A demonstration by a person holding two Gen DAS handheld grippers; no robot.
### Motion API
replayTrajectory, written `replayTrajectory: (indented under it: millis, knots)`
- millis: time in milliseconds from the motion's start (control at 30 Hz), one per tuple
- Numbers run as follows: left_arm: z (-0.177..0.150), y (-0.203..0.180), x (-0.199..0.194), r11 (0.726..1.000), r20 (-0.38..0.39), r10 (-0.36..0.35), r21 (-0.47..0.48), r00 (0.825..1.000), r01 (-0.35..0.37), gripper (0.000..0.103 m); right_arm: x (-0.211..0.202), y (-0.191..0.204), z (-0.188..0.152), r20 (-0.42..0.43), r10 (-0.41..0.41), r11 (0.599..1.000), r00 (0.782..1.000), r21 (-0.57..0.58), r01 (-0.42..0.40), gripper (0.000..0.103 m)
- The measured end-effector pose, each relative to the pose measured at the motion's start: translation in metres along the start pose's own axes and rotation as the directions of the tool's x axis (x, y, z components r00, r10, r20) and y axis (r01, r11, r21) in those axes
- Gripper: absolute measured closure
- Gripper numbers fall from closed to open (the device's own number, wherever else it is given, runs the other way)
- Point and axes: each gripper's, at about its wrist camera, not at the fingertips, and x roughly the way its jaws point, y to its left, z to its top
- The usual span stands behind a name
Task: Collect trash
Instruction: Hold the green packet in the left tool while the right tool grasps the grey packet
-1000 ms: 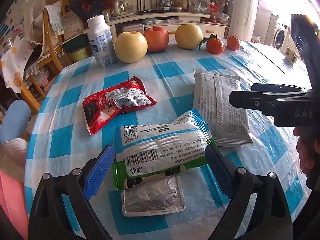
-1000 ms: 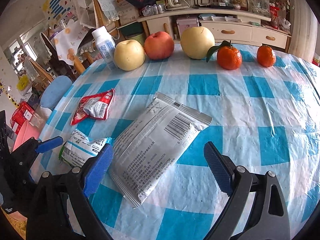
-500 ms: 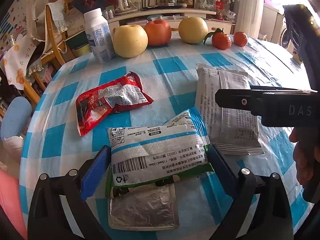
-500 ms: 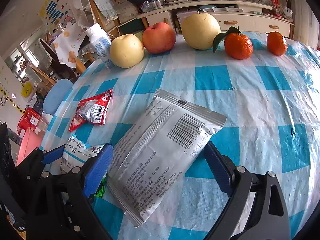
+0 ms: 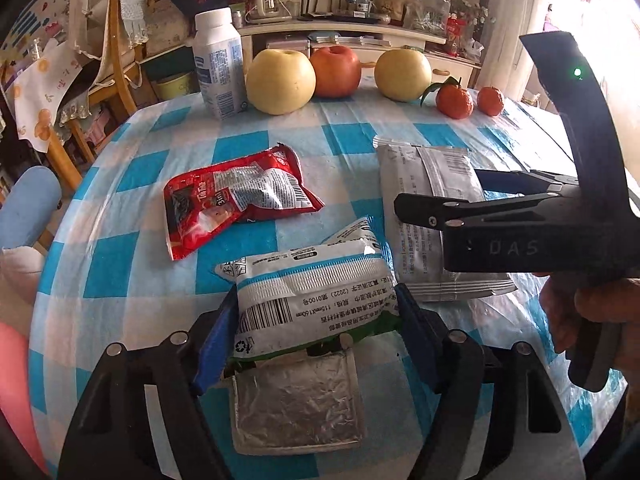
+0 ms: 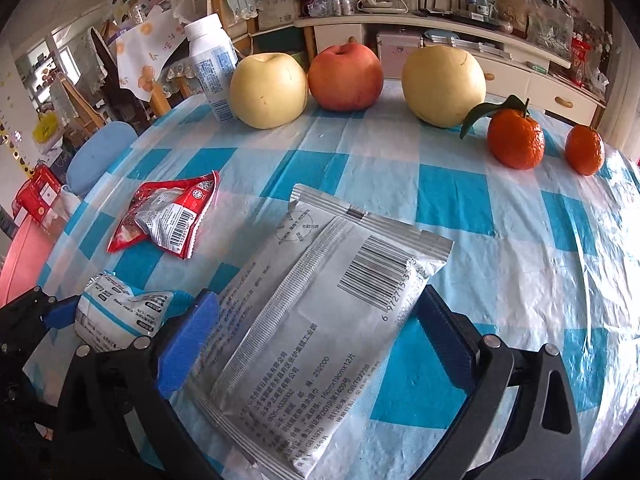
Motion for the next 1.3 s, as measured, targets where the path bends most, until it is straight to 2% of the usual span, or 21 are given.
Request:
replayTrajectory:
  millis: [367,500,733,967,1067,1300]
  knots:
    - [0.002,0.032,-0.020,0.995,0.041,-0.046,-0.084,0.998,0.049,0.030,0.012,0.013,0.007,0.007,-0.021,0.995,1.000,-0.094,0.021,0.005]
    - [0.003,0.043,-0.022,0.992,0.056,-0.065,-0.109,0.996,0.071,0.029,0.010,0.019,0.005,0.013,-0.012,0.992,1.000,-0.128,0.014,0.017]
    - [0.003,0.063,-0.022,0.985,0.072,-0.078,-0.151,0.994,0.089,0.029,0.006,0.019,0.004,0.031,0.015,0.991,0.999,-0.134,-0.010,0.031]
    - [-0.002,0.073,-0.021,0.981,0.070,-0.090,-0.166,0.993,0.101,0.029,-0.004,0.024,0.002,0.084,-0.014,0.988,0.996,-0.153,0.026,0.042]
    - [-0.005,0.076,-0.025,0.979,0.076,-0.095,-0.171,0.993,0.107,0.029,-0.009,0.024,0.002,0.111,-0.020,0.989,0.994,-0.144,0.036,0.050]
    - [-0.009,0.083,-0.031,0.980,0.086,-0.080,-0.175,0.993,0.094,0.029,-0.019,0.029,-0.002,0.148,-0.050,0.988,0.988,-0.140,0.071,0.061]
